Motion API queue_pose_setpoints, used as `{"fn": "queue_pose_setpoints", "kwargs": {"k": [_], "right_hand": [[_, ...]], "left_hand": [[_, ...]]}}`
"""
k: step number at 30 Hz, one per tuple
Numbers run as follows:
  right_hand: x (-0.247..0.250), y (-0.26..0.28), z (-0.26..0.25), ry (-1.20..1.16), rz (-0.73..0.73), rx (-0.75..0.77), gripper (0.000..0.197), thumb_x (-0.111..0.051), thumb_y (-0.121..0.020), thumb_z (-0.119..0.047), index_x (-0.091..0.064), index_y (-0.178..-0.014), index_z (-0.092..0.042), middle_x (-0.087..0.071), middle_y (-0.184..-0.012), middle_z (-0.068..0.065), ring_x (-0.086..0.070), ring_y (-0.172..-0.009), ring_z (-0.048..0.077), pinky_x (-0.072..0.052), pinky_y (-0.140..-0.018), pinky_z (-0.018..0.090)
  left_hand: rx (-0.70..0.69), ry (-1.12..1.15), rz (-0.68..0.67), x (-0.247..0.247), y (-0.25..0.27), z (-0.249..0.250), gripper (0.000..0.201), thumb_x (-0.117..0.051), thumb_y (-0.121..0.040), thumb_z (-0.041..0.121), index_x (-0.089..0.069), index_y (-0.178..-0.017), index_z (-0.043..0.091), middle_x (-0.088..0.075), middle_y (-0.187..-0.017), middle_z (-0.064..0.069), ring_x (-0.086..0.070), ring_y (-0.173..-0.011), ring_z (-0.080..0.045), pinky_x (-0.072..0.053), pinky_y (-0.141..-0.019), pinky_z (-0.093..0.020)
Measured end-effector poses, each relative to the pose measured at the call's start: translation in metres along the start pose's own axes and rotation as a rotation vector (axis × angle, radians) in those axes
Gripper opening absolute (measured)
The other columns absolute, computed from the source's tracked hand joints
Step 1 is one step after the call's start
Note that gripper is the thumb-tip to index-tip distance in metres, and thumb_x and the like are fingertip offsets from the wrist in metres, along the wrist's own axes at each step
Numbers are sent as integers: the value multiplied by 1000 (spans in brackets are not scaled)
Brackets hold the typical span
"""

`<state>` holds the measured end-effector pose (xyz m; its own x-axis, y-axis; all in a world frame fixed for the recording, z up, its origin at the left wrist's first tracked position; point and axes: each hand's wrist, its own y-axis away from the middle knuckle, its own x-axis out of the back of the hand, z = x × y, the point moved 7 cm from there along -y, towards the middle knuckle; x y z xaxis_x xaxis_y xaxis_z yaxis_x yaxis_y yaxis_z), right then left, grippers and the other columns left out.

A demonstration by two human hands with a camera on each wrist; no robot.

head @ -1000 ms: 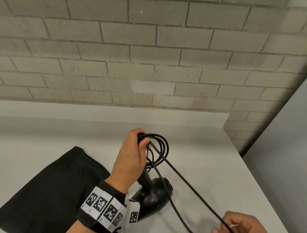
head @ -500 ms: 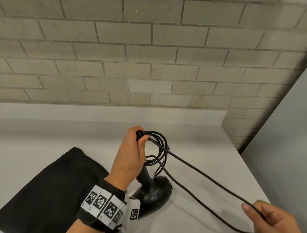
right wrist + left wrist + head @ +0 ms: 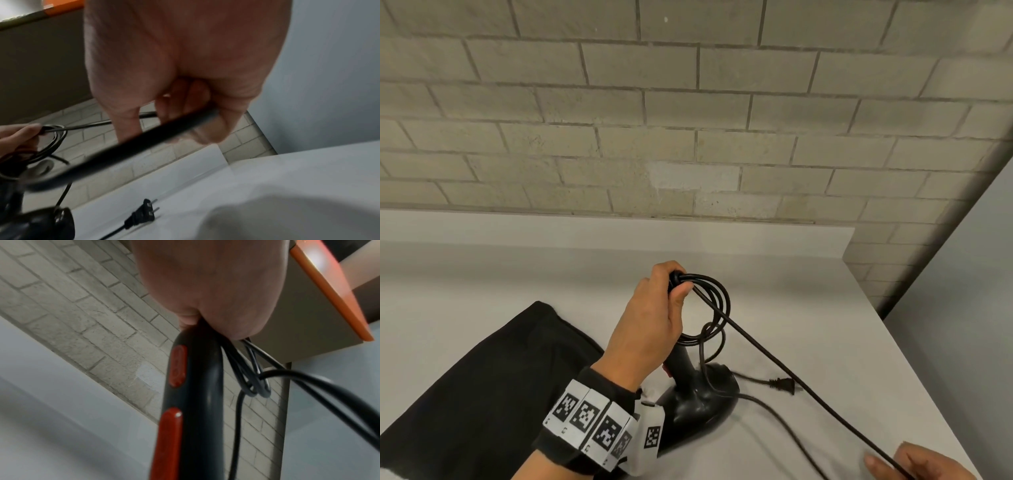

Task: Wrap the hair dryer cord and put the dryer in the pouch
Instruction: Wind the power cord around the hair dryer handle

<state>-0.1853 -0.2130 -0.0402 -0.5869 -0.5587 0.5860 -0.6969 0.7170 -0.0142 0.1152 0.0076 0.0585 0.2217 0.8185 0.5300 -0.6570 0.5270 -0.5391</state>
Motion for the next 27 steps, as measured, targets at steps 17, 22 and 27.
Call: {"fn": "queue_pose_setpoints", "kwargs": {"k": [17, 22, 27], "right_hand": [[-128, -8, -163, -243, -37, 378, 20, -62, -81, -55, -69, -87, -36, -68, -85, -19, -61, -84, -3, -47, -73, 14], [-155, -14, -184, -260, -191, 323, 12, -63, -92, -38, -67, -86, -28, -71, -77, -13, -63, -78, -3, -47, -71, 11], [-148, 11, -162, -164, -476, 384, 6, -66, -87, -41, -70, -90, -37, -67, -83, -10, -62, -84, 1, -48, -82, 16]], "left_hand": [[-53, 62, 78, 2, 8, 20, 15, -38, -96, 36, -40, -109, 28, -43, -67, 15, -47, -55, 0, -36, -52, -8], [-48, 54, 90, 5, 8, 18, 16, -39, -97, 36, -41, -109, 27, -45, -66, 14, -47, -54, 0, -37, -51, -8], [-5, 35, 124, 21, 1, 6, 14, -41, -98, 30, -44, -109, 22, -47, -62, 8, -48, -51, -1, -36, -47, -10]]}}
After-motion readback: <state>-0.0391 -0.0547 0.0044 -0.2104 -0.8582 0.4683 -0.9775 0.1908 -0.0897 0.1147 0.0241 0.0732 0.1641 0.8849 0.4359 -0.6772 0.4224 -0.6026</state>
